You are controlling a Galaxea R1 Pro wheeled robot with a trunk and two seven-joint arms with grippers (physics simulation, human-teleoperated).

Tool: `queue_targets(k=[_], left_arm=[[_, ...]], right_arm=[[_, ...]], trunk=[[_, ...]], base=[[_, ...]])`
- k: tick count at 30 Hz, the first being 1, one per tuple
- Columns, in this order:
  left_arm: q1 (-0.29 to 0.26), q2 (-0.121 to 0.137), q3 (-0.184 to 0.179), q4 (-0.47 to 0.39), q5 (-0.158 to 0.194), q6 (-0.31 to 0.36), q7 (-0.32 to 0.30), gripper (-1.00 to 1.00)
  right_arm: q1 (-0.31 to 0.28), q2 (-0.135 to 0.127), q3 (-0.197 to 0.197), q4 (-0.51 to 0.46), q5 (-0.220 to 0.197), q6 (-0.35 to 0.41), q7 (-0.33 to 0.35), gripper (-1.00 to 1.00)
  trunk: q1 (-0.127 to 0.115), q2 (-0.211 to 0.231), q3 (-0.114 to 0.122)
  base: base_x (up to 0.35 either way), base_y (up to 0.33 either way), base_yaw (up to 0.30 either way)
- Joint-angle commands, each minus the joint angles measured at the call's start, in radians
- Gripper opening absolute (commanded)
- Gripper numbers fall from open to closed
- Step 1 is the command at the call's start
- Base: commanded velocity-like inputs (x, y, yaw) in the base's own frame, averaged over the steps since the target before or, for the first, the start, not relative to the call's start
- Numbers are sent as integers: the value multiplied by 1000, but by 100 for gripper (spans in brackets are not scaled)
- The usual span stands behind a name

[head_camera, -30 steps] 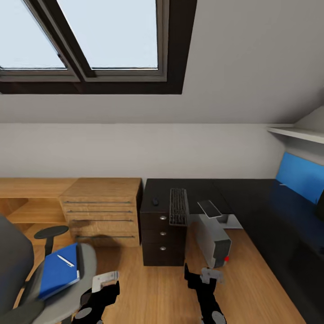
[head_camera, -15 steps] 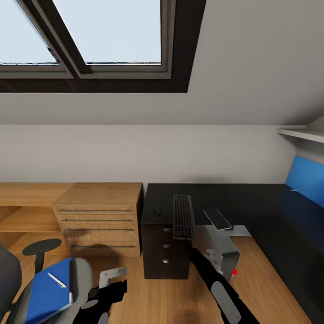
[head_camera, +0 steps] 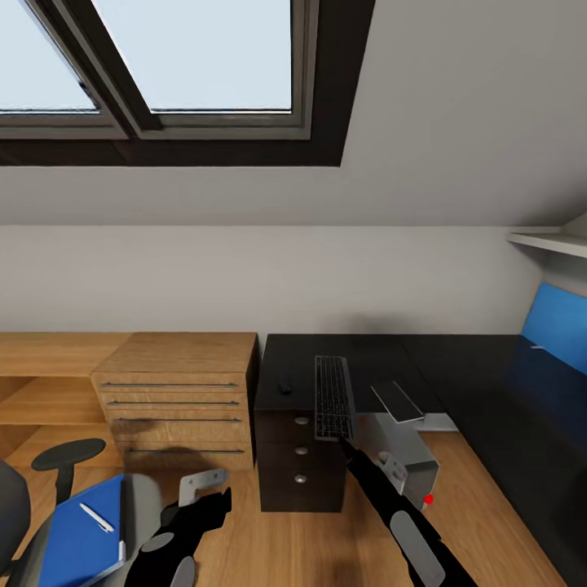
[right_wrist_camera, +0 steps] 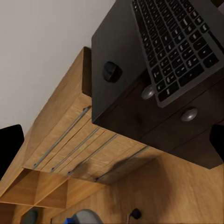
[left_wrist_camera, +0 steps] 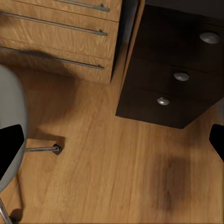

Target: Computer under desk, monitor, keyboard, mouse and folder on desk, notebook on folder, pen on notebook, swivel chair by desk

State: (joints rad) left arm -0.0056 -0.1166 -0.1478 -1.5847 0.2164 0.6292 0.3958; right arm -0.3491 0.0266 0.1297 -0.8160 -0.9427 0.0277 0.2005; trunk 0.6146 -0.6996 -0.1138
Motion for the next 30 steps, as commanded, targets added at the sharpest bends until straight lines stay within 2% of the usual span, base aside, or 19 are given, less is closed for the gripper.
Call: queue_targets(k=[1, 8, 25, 30], left_arm=[[-1, 0, -1, -2, 11, 3, 9, 100], [-1, 0, 2, -5, 11, 5, 9, 100], [-1, -3, 2, -3, 11, 3, 12, 100], [-1, -2, 7, 3, 9, -2, 57, 100]], right_arm=[[-1, 0, 1, -1, -10, 3, 2, 100], [1, 6, 3, 6, -7, 1, 4, 100], [1, 2, -1, 10, -8, -3, 4, 100], [1, 3, -1, 29, -3, -7, 6, 100]], trunk=[[4, -9, -5], [31, -58, -27], [96, -177, -80], [115, -212, -96]], base=[[0, 0, 0], [0, 0, 0], [0, 0, 0], [0, 0, 0]])
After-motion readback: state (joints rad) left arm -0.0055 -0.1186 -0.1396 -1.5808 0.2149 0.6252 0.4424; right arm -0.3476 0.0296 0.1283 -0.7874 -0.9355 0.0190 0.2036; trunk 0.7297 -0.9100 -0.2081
